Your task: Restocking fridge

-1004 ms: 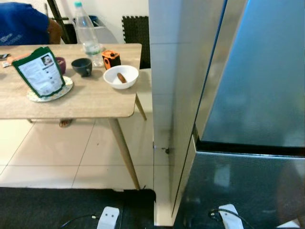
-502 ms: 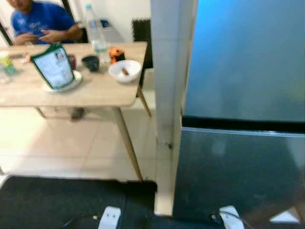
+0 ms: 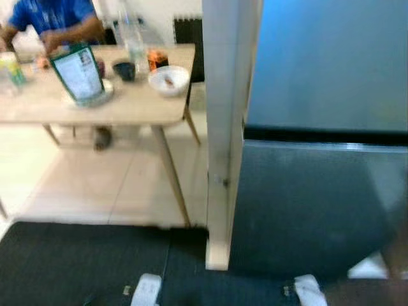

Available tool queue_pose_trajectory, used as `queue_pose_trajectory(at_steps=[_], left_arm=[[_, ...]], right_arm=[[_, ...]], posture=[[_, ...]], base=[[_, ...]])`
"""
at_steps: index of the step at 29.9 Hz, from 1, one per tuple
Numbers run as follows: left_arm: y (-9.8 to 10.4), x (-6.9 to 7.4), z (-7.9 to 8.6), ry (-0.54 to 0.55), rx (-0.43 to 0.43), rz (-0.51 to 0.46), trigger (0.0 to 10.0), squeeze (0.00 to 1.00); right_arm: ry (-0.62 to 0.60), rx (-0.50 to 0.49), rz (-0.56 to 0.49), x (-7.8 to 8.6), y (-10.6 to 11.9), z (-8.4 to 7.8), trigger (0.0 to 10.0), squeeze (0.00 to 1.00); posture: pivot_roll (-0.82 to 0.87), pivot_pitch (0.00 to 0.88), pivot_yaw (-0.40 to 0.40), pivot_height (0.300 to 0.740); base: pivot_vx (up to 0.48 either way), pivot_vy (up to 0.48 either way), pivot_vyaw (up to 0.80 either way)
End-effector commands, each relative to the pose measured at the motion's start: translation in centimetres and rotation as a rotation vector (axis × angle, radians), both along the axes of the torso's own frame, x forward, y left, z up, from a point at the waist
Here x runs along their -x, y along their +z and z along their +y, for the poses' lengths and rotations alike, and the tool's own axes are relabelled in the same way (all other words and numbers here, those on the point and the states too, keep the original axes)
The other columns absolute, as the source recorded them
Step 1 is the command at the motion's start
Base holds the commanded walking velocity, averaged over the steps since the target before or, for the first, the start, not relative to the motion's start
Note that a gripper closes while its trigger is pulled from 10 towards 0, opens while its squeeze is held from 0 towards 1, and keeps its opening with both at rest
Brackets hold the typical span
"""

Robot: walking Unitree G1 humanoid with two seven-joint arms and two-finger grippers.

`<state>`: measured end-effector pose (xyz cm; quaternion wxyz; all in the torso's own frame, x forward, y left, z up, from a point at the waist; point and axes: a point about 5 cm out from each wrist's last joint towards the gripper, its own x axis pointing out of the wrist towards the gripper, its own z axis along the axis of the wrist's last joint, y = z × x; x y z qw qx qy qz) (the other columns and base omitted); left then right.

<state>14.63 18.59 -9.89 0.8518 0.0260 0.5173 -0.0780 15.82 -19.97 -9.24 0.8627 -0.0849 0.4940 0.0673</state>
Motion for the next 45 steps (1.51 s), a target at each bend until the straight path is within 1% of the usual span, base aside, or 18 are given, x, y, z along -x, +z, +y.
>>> queue_pose_trajectory(at_steps=[1,5,11,13,14,19,21,22,24,27,28,29,30,34,39,40,41,45], left_arm=[[-0.4,1.0,-0.8,-0.019,0.035,0.044,10.0,0.00],[-0.4,1.0,-0.7,-0.021,0.033,0.043,10.0,0.00],[-0.5,1.1,-0.6,-0.005,0.028,0.047,10.0,0.00],[-0.5,1.1,-0.6,-0.003,0.030,0.047,10.0,0.00],[-0.5,1.2,-0.6,0.003,0.032,0.048,10.0,0.00],[-0.5,1.3,-0.6,0.004,0.035,0.047,10.0,0.00],[-0.5,1.3,-0.6,0.002,0.035,0.049,10.0,0.00],[-0.5,1.3,-0.6,0.002,0.035,0.049,10.0,0.00],[-0.5,1.4,-0.6,0.000,0.035,0.049,10.0,0.00],[-0.5,1.4,-0.5,-0.002,0.034,0.047,10.0,0.00],[-0.5,1.3,-0.5,-0.004,0.033,0.047,10.0,0.00],[-0.5,1.3,-0.5,-0.004,0.033,0.047,10.0,0.00],[-0.5,1.3,-0.4,-0.004,0.031,0.046,10.0,0.00],[-0.5,1.3,-0.2,-0.005,0.028,0.044,10.0,0.00],[-0.5,1.4,0.0,-0.010,0.023,0.046,10.0,0.00],[-0.5,1.4,0.0,-0.011,0.025,0.048,10.0,0.00],[-0.5,1.4,0.0,-0.011,0.025,0.048,10.0,0.00],[-0.5,1.4,-0.2,-0.013,0.031,0.047,10.0,0.00]], right_arm=[[0.007,-0.016,0.030,0.8,-0.4,0.5,10.0,0.00],[0.020,-0.011,0.012,0.3,-0.2,0.4,10.0,0.00],[0.132,-0.120,-0.177,-4.7,2.6,0.5,10.0,0.00],[0.161,-0.155,-0.193,-5.3,3.0,0.7,10.0,0.00],[0.250,-0.261,-0.221,-6.5,4.1,1.3,10.0,0.00],[0.329,-0.395,-0.263,-7.7,5.4,2.0,10.0,0.00],[0.448,-0.632,-0.359,-9.6,8.2,3.2,10.0,0.00],[0.448,-0.632,-0.359,-9.6,8.2,3.2,10.0,0.00],[0.625,-0.859,-0.466,-10.9,12.0,4.6,10.0,0.00],[0.739,-0.998,-0.574,-11.8,15.7,5.8,10.0,0.00],[0.760,-1.045,-0.629,-12.3,17.4,6.1,10.0,0.15],[0.760,-1.045,-0.629,-12.3,17.4,6.1,10.0,0.15],[0.784,-1.123,-0.692,-12.9,19.5,6.4,10.0,1.00],[0.850,-1.227,-0.807,-13.6,23.3,6.5,10.0,1.00],[0.956,-1.153,-0.961,-14.7,27.8,6.6,10.0,1.00],[0.984,-1.033,-1.056,-15.5,30.3,6.7,10.0,1.00],[0.984,-1.033,-1.056,-15.5,30.3,6.7,10.0,1.00],[1.034,-0.814,-1.082,-16.1,32.5,6.4,10.0,1.00]], posture=[[-0.10,0.085,-0.011,0.740],[-0.10,0.087,-0.011,0.740],[-0.10,0.091,-0.010,0.740],[-0.10,0.091,-0.010,0.740],[-0.10,0.094,-0.011,0.740],[-0.10,0.096,-0.012,0.740],[-0.10,0.096,-0.012,0.740],[-0.10,0.096,-0.012,0.740],[-0.11,0.099,-0.011,0.740],[-0.11,0.099,-0.011,0.740],[-0.10,0.103,-0.009,0.740],[-0.10,0.103,-0.009,0.740],[-0.10,0.103,-0.009,0.740],[-0.10,0.101,-0.009,0.740],[-0.10,0.098,-0.011,0.740],[-0.10,0.098,-0.011,0.740],[-0.10,0.098,-0.011,0.740],[-0.09,0.094,-0.017,0.740]], base=[[0.000,-0.439,0.00],[0.000,-0.439,0.00],[0.000,-0.070,0.00],[0.000,0.000,0.00],[0.000,0.000,0.00],[0.000,0.000,0.00],[0.000,0.000,0.00],[0.000,0.000,0.00],[0.000,0.000,0.00],[0.000,0.000,0.00],[0.000,0.000,0.00],[0.000,0.000,0.00],[0.000,0.000,0.00],[0.000,0.000,0.00],[0.000,0.000,0.00],[0.000,0.000,0.00],[0.000,0.000,0.00],[0.000,0.000,0.00]])
